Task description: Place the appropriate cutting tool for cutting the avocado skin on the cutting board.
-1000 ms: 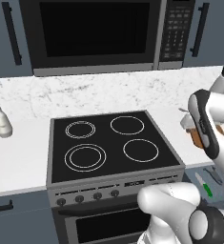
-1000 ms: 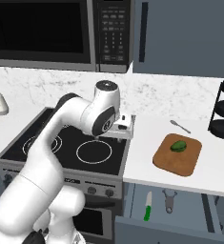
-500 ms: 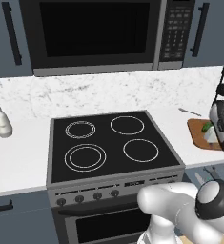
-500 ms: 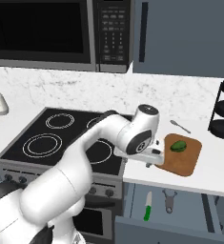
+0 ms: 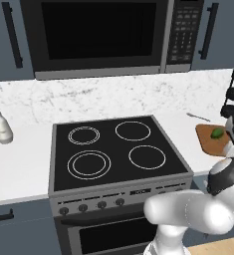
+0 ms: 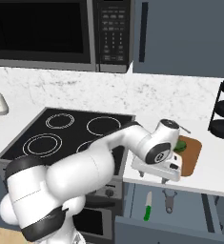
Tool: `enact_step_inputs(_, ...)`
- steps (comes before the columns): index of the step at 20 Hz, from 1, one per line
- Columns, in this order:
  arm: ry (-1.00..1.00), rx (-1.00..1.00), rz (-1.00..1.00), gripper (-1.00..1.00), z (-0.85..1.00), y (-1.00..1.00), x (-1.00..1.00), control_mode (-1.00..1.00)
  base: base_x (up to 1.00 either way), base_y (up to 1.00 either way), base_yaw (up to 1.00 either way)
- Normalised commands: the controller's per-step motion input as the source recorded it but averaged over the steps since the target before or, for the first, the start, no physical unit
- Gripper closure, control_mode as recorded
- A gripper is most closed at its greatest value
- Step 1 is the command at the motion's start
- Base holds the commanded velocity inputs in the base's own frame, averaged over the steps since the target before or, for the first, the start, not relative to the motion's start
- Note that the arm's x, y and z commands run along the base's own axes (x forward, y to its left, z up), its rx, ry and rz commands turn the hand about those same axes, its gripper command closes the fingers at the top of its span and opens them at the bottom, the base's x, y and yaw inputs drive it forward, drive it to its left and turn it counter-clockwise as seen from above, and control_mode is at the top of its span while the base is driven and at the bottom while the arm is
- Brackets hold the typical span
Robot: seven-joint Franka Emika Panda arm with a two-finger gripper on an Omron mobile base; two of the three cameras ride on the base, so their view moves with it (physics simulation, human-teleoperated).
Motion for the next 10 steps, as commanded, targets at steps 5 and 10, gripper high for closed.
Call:
enact_step_inputs(5, 0.05, 0.00, 0.00, -1.00, -0.63, 0.03, 0.00, -1.00, 0.00, 0.00, 0.00)
enact_step_inputs(10, 0.01, 0.00, 0.00, -1.00, -0.66, 0.14, 0.00, -1.00, 0.00, 0.00, 0.00)
